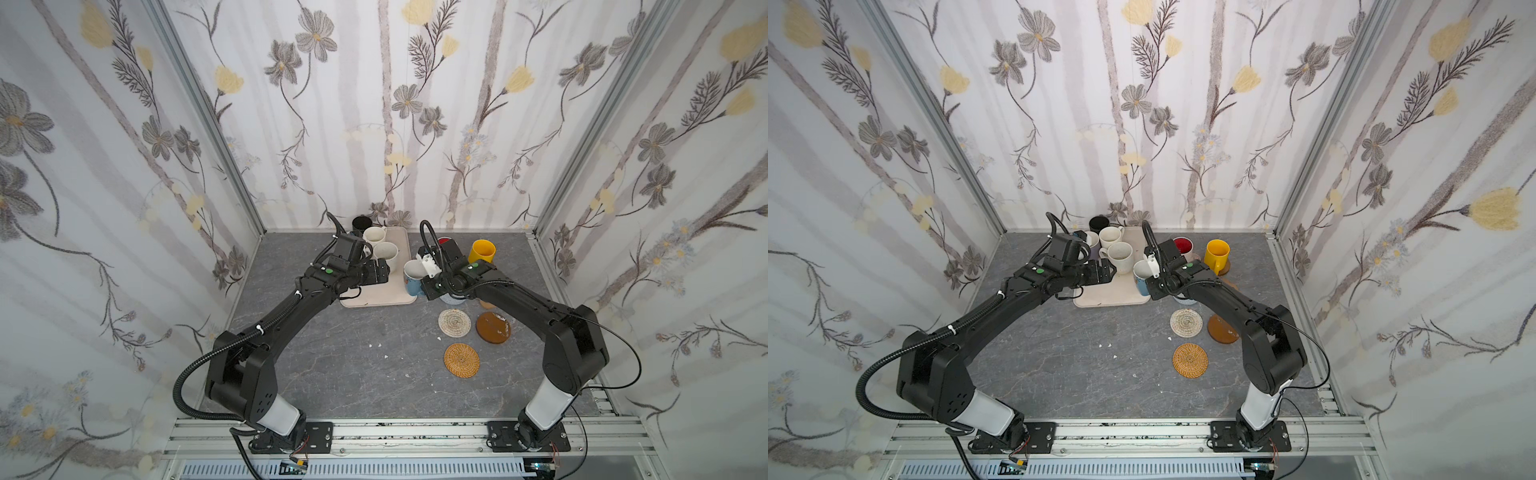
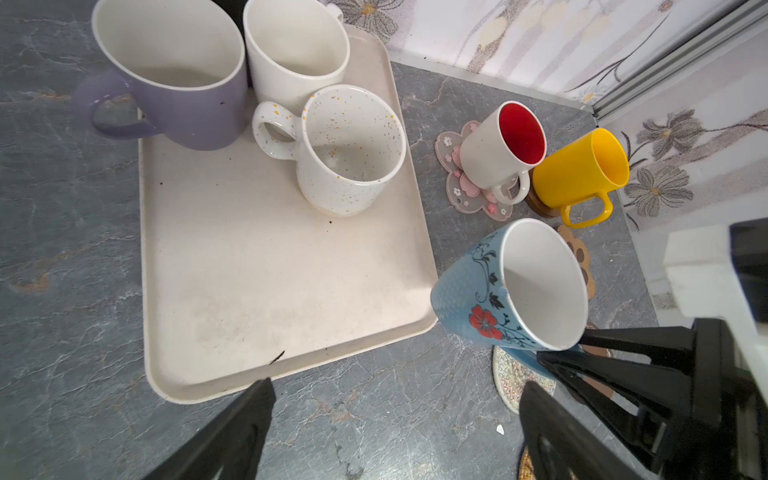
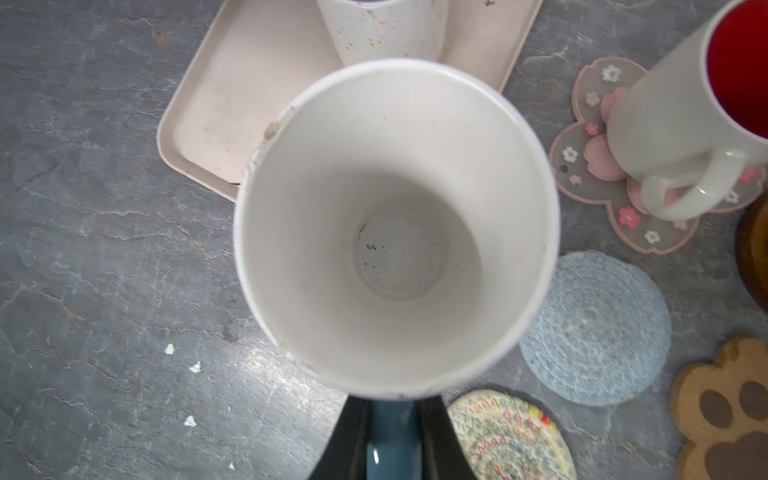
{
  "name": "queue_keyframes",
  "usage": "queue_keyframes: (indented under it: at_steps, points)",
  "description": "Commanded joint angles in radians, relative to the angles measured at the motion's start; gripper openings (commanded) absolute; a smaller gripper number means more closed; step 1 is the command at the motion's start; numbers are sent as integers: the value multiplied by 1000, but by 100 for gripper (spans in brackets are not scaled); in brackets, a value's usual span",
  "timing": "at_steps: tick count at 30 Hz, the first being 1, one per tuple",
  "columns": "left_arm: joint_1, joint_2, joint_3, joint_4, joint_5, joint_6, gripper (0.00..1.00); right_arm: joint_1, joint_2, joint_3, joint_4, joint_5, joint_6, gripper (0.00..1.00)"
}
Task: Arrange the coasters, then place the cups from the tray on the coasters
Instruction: 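Carry the blue floral mug with the right gripper toward the light blue woven coaster, then lower the blue floral mug onto the light blue woven coaster with right gripper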
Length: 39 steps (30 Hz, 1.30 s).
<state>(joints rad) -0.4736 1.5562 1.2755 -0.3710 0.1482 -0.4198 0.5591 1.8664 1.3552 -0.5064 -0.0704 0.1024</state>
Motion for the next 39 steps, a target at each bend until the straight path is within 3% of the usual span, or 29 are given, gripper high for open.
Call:
queue_keyframes:
  at_steps: [1, 9, 15, 39]
  points:
    - [-14, 28, 42, 15, -18, -12, 96, -32, -54, -59, 121, -4, 51, 9]
    - [-38, 109, 103, 15, -32, -15, 96, -148, -145, -225, 210, 27, 122, 7]
    - [-40, 170, 157, 14, -35, -16, 95, -213, -146, -254, 247, 53, 147, 6]
    - [-39, 248, 212, 14, -31, 0, 95, -235, -58, -236, 247, 67, 143, 8]
